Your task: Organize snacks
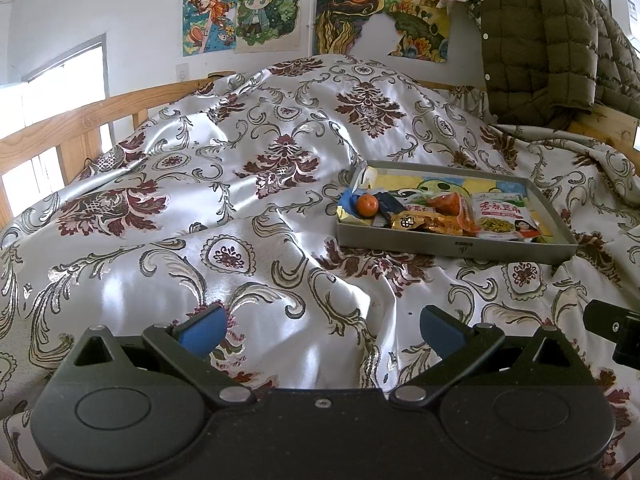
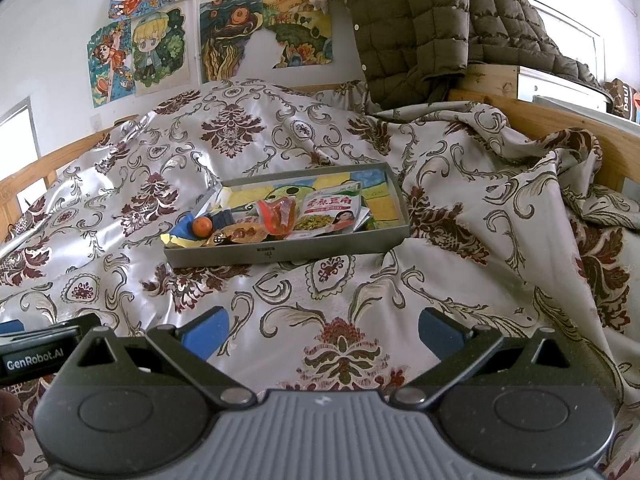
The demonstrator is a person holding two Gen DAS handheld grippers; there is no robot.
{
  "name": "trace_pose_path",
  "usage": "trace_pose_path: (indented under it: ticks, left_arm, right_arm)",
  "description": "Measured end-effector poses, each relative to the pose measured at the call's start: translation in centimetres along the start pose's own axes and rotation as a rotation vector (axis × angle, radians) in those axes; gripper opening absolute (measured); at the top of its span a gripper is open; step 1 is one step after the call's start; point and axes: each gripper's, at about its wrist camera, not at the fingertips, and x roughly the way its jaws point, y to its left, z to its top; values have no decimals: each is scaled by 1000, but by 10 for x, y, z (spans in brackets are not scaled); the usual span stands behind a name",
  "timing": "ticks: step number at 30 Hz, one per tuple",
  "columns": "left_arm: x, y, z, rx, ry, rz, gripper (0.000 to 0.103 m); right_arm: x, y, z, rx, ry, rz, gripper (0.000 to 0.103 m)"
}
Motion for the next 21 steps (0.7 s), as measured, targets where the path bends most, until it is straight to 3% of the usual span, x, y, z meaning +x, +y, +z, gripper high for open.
trace_pose_path:
  ticks: [21]
  left_arm:
    - [0, 0, 0, -3, 9, -1, 102]
  right_arm:
    - [0, 0, 1, 0, 2, 0, 103]
